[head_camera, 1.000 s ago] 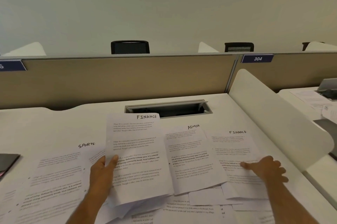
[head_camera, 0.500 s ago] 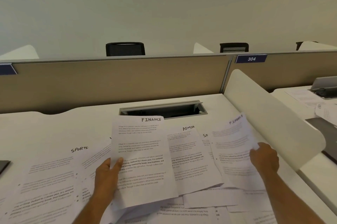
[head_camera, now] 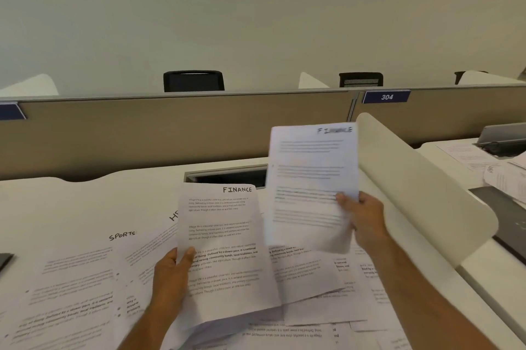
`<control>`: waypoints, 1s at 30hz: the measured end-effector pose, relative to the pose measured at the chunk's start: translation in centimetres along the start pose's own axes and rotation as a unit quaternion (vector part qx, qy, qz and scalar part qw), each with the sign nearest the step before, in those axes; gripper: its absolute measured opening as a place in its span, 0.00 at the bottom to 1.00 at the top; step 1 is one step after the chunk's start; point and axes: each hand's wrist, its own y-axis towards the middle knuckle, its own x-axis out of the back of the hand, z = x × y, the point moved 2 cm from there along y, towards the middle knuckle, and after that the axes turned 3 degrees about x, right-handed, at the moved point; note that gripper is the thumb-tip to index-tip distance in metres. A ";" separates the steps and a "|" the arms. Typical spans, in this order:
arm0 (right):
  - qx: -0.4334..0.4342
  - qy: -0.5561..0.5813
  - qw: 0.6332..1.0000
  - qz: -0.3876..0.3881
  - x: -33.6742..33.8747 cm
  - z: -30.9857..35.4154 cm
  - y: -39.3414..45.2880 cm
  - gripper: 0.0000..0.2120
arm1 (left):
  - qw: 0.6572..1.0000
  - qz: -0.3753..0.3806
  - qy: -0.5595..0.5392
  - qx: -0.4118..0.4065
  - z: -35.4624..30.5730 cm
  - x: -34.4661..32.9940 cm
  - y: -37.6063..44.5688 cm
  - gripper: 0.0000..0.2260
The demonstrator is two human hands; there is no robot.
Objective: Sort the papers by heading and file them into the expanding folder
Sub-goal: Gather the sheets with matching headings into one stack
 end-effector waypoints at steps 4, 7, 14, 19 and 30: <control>-0.086 0.008 0.991 0.104 -4.5 -3.4 -4.3 0.09 | 1.000 0.010 -0.021 0.011 -0.4 -0.6 -0.3 0.05; -0.118 -0.028 0.981 0.150 -6.6 -5.5 -6.8 0.06 | 0.999 0.044 -0.022 0.023 -0.8 -1.0 -0.7 0.08; -0.156 -0.092 0.967 0.181 -8.2 -7.0 -9.6 0.07 | 0.998 0.019 -0.014 0.059 -0.6 -0.9 -1.1 0.20; -0.089 -0.125 0.973 0.173 -8.5 -7.0 -10.3 0.08 | 0.999 0.038 0.025 0.011 -1.0 -0.9 -1.4 0.11; -0.047 -0.650 0.757 0.047 3.9 -10.0 -7.2 0.47 | 0.997 0.025 0.069 -0.024 -0.5 1.2 -1.6 0.11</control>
